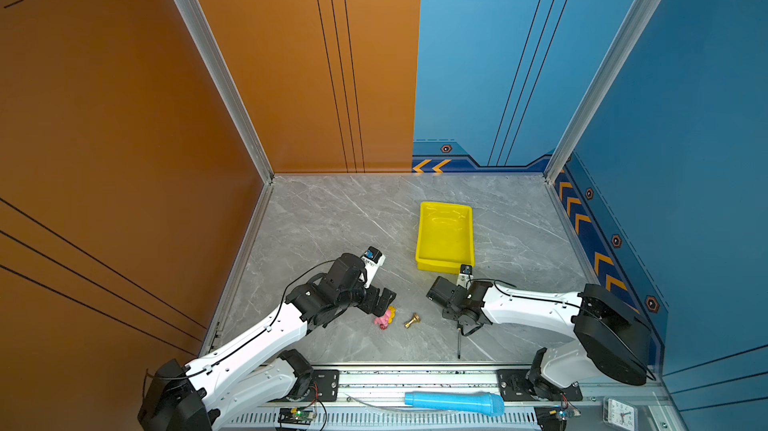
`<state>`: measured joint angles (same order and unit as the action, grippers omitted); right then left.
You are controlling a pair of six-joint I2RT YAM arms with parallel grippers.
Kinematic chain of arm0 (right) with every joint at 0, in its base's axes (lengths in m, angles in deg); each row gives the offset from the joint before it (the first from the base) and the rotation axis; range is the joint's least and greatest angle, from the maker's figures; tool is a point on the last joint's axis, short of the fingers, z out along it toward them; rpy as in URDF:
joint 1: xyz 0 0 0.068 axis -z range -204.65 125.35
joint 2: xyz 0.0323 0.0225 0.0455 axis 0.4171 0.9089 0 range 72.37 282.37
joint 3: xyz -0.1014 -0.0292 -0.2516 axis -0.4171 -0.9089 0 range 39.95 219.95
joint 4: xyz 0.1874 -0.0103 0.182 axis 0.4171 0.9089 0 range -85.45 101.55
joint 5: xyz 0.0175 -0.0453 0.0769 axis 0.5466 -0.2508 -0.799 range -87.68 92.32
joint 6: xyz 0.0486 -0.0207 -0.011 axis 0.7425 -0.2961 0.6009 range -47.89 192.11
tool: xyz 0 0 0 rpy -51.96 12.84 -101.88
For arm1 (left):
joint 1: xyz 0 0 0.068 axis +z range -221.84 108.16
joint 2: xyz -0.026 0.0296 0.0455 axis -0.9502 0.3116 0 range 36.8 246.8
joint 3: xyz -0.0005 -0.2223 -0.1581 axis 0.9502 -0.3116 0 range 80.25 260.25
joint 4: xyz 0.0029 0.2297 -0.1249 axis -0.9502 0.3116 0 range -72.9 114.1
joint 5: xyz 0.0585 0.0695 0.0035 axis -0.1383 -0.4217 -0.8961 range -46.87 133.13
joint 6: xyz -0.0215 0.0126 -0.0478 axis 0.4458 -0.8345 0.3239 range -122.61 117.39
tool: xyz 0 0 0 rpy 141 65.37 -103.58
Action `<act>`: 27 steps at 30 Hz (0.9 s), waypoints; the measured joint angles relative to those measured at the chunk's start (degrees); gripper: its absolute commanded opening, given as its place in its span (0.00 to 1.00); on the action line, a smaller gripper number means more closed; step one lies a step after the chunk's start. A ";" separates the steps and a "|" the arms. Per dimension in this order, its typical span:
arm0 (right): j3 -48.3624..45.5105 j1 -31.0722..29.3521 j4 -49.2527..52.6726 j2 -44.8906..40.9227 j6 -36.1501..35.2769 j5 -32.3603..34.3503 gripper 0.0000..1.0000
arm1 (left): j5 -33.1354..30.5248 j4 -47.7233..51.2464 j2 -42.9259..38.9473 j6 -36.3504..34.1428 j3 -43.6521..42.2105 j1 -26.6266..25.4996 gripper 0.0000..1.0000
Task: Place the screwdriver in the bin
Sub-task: 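Lower the right gripper around the black-and-yellow screwdriver handle and close it, then lift the screwdriver with the right gripper and carry it over the yellow bin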
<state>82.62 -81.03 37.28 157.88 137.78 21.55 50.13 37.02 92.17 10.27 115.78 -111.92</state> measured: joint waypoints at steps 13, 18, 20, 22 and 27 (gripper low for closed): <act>-0.13 0.00 -0.39 1.14 -0.07 -0.17 0.40 | -1.18 0.00 -0.39 -0.07 0.00 -0.94 0.98; -0.11 0.00 -0.57 1.36 -0.24 0.02 0.29 | -1.66 0.02 -0.61 -0.20 0.00 -1.01 0.98; -0.11 0.00 -0.59 1.36 -0.57 0.04 0.25 | -1.92 0.04 -0.61 -0.28 0.00 -0.98 0.98; -0.11 -0.04 -0.55 1.33 -0.90 0.09 0.21 | -2.10 0.02 -0.61 -0.42 0.00 -1.01 0.98; 0.26 -0.63 0.35 1.33 -2.29 0.31 0.06 | -2.73 0.04 -0.79 -0.76 0.00 -1.25 0.98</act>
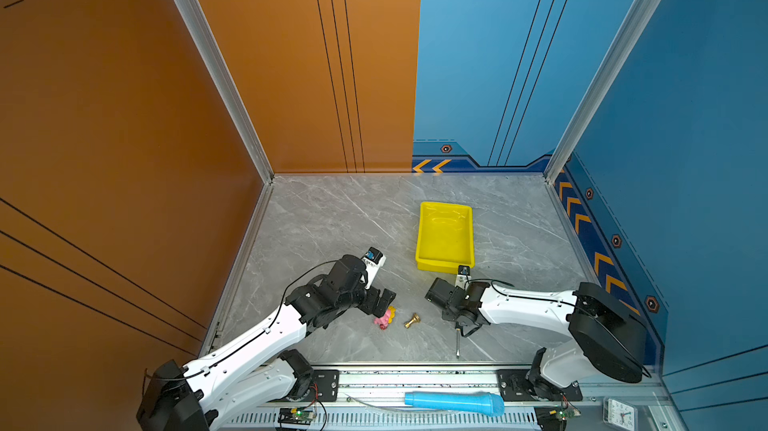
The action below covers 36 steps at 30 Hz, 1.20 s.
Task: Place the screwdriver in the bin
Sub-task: 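Lift the screwdriver with the right gripper and carry it over the yellow bin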
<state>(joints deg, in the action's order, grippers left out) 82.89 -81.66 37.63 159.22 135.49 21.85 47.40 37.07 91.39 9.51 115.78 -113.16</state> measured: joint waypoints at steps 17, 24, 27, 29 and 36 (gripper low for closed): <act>12.07 -1.77 8.31 -3.10 -10.29 3.65 0.00 | -2.21 0.07 -4.90 -2.27 0.00 0.04 0.98; 18.84 3.13 9.05 -5.22 -15.63 4.31 0.00 | -4.66 -3.80 -7.32 -4.96 0.00 0.44 0.98; 21.73 6.73 9.53 -5.05 -18.08 3.80 0.00 | -5.25 -5.79 -7.08 -6.38 0.61 1.46 0.98; 24.30 9.31 9.97 -4.24 -20.00 2.99 0.00 | -5.16 -6.16 -5.20 -7.06 2.01 2.38 0.98; 34.42 19.19 9.35 3.76 -27.21 -1.18 0.00 | -3.10 -8.46 1.51 -8.24 6.69 4.22 0.98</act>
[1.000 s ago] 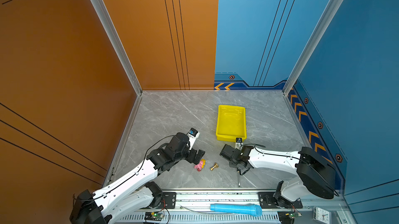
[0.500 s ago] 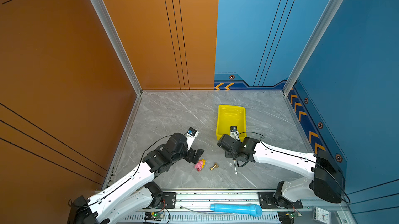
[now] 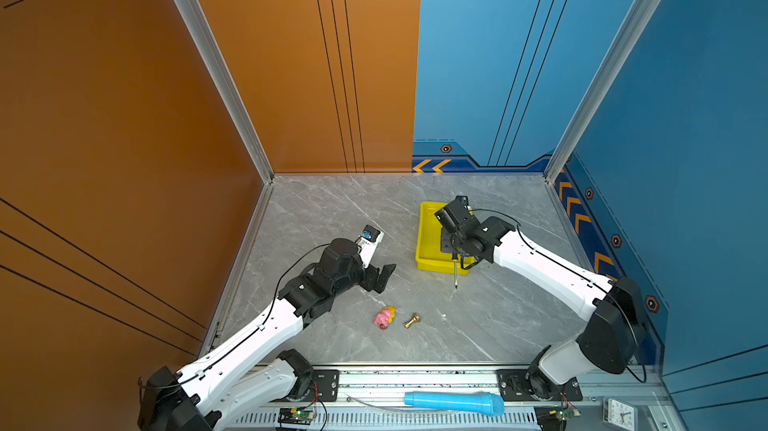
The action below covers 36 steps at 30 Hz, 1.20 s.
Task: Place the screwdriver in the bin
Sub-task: 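Lift the screwdriver with the right gripper and carry it over the yellow bin, then lower the screwdriver into the yellow bin with the right gripper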
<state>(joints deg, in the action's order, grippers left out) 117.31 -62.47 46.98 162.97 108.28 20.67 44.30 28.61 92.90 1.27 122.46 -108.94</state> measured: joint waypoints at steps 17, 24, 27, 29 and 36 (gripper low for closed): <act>20.48 12.00 -3.28 25.46 -6.64 -9.20 0.00 | 3.48 -3.08 11.41 3.67 8.68 -0.02 0.98; 22.88 14.34 -5.14 31.06 -6.60 -10.75 0.00 | 3.61 -2.58 14.60 4.55 11.43 -0.02 0.98; 22.99 14.88 -5.64 32.83 -6.58 -11.13 0.00 | 3.89 -2.01 15.56 4.55 12.41 -0.02 0.98; 23.23 14.99 -5.66 33.81 -6.58 -11.32 0.00 | 4.42 -1.36 16.24 4.52 13.05 -0.02 0.98; 23.54 15.02 -6.05 35.52 -6.56 -12.24 0.00 | 7.58 -0.46 19.10 4.50 14.23 -0.02 0.98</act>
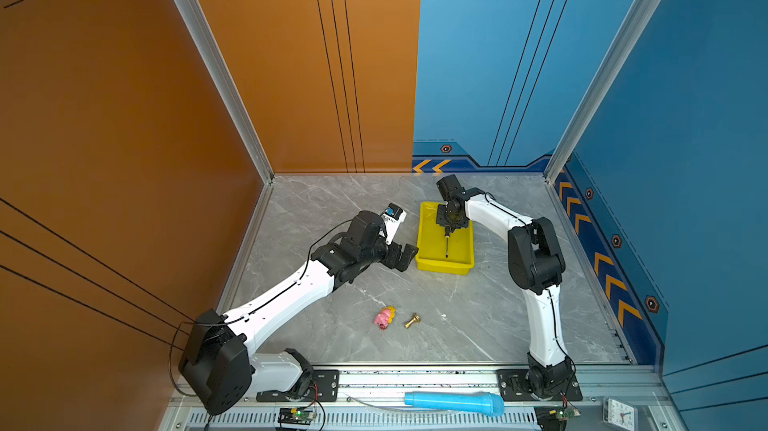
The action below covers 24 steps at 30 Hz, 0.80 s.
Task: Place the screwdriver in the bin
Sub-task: 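Lower the screwdriver into the yellow bin with the right gripper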
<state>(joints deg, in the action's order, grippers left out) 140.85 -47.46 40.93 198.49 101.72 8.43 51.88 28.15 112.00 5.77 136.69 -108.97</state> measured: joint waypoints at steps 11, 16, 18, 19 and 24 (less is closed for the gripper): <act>0.04 0.00 -0.04 1.49 0.42 0.00 0.04 | 1.64 0.76 2.23 0.02 0.28 -0.02 0.98; 0.24 0.00 -0.20 2.89 0.46 0.07 0.06 | 1.64 0.76 2.23 0.02 0.28 0.00 0.98; 0.46 0.00 -0.70 2.99 0.63 0.04 0.08 | 1.64 0.76 2.23 0.04 0.26 -0.02 0.98; 0.46 0.00 -0.79 3.04 0.66 0.07 0.09 | 1.62 0.79 2.23 0.04 0.26 -0.02 0.98; 0.50 0.00 -1.03 3.13 0.87 0.07 0.18 | 1.62 1.07 2.23 0.07 0.28 -0.07 0.98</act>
<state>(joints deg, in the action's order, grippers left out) 141.35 -47.46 39.90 201.62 102.59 8.50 53.50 29.22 114.23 5.84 136.98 -109.03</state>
